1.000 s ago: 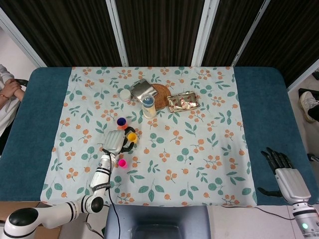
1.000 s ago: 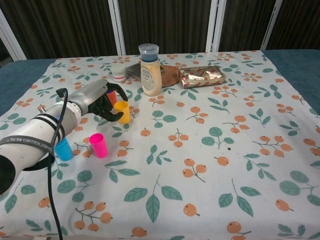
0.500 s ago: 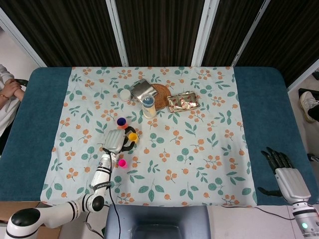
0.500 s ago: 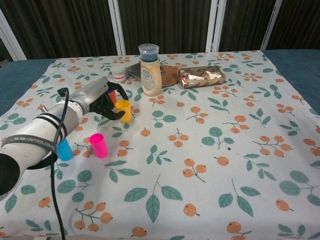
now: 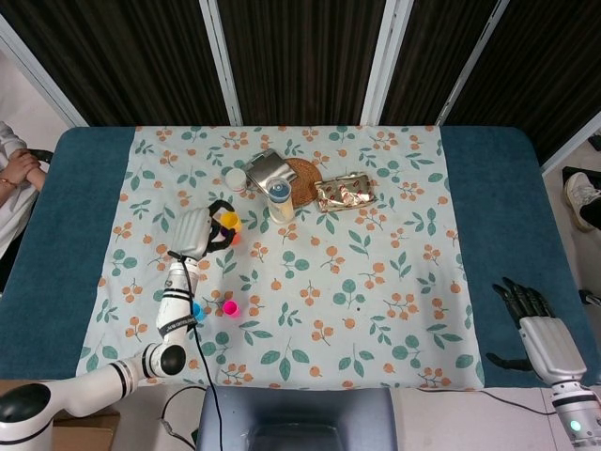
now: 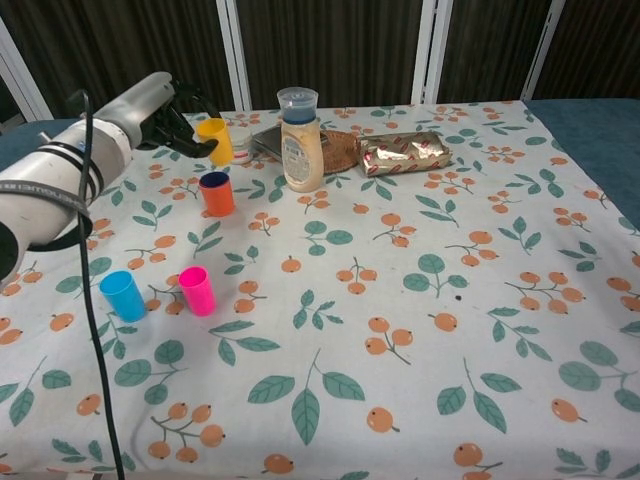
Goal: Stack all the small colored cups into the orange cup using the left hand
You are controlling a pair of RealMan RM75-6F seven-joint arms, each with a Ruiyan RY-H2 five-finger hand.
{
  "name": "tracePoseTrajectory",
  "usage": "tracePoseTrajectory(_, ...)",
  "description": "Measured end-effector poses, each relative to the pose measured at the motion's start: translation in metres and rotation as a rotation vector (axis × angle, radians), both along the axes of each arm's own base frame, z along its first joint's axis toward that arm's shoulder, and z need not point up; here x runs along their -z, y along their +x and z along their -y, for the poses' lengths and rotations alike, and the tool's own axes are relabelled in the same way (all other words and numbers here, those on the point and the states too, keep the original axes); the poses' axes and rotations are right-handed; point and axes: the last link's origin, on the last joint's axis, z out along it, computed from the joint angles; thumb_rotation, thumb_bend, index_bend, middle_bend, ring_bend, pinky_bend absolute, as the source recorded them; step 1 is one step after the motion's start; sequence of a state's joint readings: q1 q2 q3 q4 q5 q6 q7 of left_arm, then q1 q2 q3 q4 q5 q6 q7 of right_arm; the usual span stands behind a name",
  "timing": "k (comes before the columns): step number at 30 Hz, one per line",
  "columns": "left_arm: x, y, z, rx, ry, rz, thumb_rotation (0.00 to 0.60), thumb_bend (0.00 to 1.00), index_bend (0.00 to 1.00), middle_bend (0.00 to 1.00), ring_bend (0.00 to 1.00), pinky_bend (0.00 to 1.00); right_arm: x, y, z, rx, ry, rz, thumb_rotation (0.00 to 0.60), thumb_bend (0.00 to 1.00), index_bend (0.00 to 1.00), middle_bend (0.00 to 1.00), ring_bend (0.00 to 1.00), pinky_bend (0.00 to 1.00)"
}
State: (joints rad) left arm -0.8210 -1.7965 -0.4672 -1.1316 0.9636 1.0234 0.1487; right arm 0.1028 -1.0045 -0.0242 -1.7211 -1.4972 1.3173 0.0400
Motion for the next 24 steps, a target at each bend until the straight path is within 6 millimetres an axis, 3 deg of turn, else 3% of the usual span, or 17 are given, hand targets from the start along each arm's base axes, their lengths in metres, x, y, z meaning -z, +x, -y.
tracePoseTrajectory(18,0.022,-0.028,-0.006,-0.063,-0.038,-0.086,0.6,0.37,0.49,1.0,1.0,1.0,0.0,-0.001,0.001,0.005,-0.003,-0.005,0.6,0.19,0.0,0.0,0.0,0.0)
tracePoseTrajectory(23,0.029,-0.028,-0.004,-0.058,-0.063,-0.09,0.6,0.37,0.04,1.0,1.0,1.0,0.0,-0.001,0.001,0.005,-0.005,-0.005,0.6,0.19,0.0,0.0,0.0,0.0)
tracePoseTrajectory(24,0.029,-0.027,-0.003,-0.056,-0.066,-0.089,0.6,0.37,0.01,1.0,1.0,1.0,0.0,-0.001,0.001,0.006,-0.003,-0.004,0.6,0.19,0.0,0.0,0.0,0.0)
